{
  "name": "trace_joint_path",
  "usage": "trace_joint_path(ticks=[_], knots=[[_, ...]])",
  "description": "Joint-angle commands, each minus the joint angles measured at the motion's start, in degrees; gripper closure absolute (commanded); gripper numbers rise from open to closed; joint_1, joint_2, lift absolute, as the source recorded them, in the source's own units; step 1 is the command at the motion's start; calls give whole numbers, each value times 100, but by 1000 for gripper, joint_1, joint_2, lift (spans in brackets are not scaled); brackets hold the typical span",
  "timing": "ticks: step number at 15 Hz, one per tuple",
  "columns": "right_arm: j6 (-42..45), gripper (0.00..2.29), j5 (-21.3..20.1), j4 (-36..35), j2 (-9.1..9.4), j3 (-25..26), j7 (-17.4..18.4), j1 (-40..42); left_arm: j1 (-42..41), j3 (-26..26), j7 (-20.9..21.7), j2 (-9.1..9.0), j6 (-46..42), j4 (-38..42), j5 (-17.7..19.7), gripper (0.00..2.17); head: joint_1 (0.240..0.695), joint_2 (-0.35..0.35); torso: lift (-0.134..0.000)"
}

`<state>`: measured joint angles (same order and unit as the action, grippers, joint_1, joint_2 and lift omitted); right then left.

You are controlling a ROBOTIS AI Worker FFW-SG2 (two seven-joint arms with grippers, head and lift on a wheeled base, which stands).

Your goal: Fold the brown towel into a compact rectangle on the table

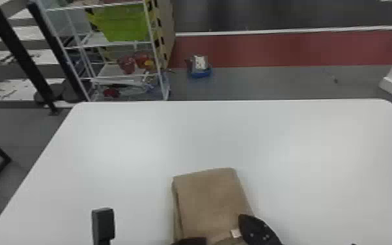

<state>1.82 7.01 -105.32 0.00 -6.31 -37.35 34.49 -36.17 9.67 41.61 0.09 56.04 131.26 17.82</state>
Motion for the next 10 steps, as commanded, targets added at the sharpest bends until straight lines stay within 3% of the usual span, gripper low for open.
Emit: trace_joint_path(ticks=[1, 10], knots=[[-143, 1865, 11, 2, 5, -73, 8, 67, 102, 9, -39, -24, 0, -4, 2, 1656, 695, 129, -123], [-301, 1865, -33, 64, 5, -169, 34, 32, 216, 27, -92, -24, 17, -65, -60, 1656, 695, 182, -123]])
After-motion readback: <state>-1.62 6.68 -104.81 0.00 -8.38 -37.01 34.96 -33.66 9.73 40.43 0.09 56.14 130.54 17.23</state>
